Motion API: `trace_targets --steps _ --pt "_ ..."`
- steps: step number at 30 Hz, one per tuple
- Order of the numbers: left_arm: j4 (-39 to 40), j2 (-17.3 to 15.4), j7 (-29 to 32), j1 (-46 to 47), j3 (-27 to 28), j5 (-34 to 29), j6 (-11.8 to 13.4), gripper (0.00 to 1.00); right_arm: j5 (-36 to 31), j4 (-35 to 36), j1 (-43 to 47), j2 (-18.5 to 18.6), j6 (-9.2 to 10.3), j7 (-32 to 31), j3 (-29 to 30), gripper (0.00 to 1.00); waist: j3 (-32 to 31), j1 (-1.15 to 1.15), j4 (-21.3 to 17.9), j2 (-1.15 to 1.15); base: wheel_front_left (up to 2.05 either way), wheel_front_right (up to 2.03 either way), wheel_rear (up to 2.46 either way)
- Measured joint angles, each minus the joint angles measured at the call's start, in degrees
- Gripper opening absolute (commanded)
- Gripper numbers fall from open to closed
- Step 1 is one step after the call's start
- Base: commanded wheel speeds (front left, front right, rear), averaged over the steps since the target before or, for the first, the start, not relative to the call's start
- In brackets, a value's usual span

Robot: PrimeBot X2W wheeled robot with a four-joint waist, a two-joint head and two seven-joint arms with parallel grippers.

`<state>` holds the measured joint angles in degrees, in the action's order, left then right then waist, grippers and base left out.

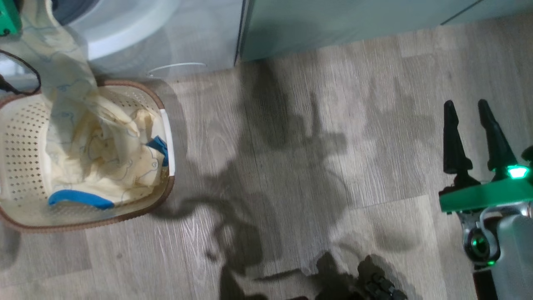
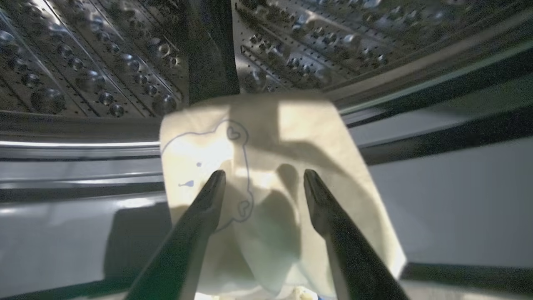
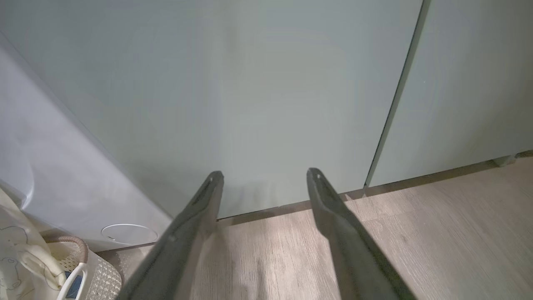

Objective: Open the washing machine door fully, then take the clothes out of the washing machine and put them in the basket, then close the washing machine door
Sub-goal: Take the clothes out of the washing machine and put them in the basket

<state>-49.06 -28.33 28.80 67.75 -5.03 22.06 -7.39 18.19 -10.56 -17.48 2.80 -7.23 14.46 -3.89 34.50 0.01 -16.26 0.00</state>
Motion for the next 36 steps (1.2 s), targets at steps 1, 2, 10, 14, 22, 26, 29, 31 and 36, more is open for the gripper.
trace_targets --steps 1,2,10,14,22,26,29,31,36 --pt "-0.81 -0.02 0.13 0.74 -0.46 -0.24 0.00 1.00 -0.01 -0.01 -0.26 0.00 0.00 0.00 0.00 1.00 0.37 0.00 -0.08 0.00 0.00 0.00 0.00" --pt "-1.67 -0.02 0.71 1.46 -0.70 -0.38 0.03 1.00 -0.01 0.00 -0.67 0.00 0.00 0.00 -0.01 1.00 0.73 0.00 -0.14 0.00 0.00 0.00 0.00" --pt "-6.09 -0.15 3.43 6.05 -2.77 -1.72 0.49 1.00 -0.01 0.18 -1.90 -0.01 0.00 0.00 -0.07 1.00 2.52 0.00 -0.35 0.00 0.00 0.00 0.00" --pt "-7.75 -0.47 3.53 7.18 -3.45 -1.88 0.48 0.64 -0.01 0.19 -1.91 -0.01 0.00 0.00 -0.07 1.00 2.97 -0.01 -0.39 0.00 0.00 0.00 0.00" --pt "-9.64 -0.60 3.45 7.65 -5.22 -1.69 0.01 0.00 -0.02 0.18 -1.93 -0.01 0.00 0.00 -0.05 1.00 2.94 -0.01 -0.18 0.00 0.00 0.00 0.00" --pt "-10.55 -0.60 3.01 7.64 -6.30 -0.47 -0.02 0.00 -0.02 0.16 -1.93 -0.01 0.00 0.00 -0.02 1.00 2.54 -0.01 -0.04 0.00 0.00 0.00 0.00" --pt "-11.00 -0.60 1.86 7.56 -6.76 -0.04 -0.04 0.00 -0.03 0.12 -1.93 -0.01 0.00 0.00 0.01 1.00 2.09 0.00 0.08 0.00 0.00 0.00 0.00" --pt "-11.05 -0.60 1.43 7.32 -7.62 0.86 -0.04 0.00 -0.03 0.12 -1.92 -0.01 0.00 0.00 0.02 1.00 1.63 -0.01 0.16 0.00 0.00 0.00 0.00" --pt "-9.98 -0.49 1.34 5.06 -10.04 4.08 -0.04 0.00 -0.12 -0.03 -1.86 -0.01 0.00 0.00 0.48 1.00 0.40 -0.01 0.69 0.00 0.00 0.00 0.00"
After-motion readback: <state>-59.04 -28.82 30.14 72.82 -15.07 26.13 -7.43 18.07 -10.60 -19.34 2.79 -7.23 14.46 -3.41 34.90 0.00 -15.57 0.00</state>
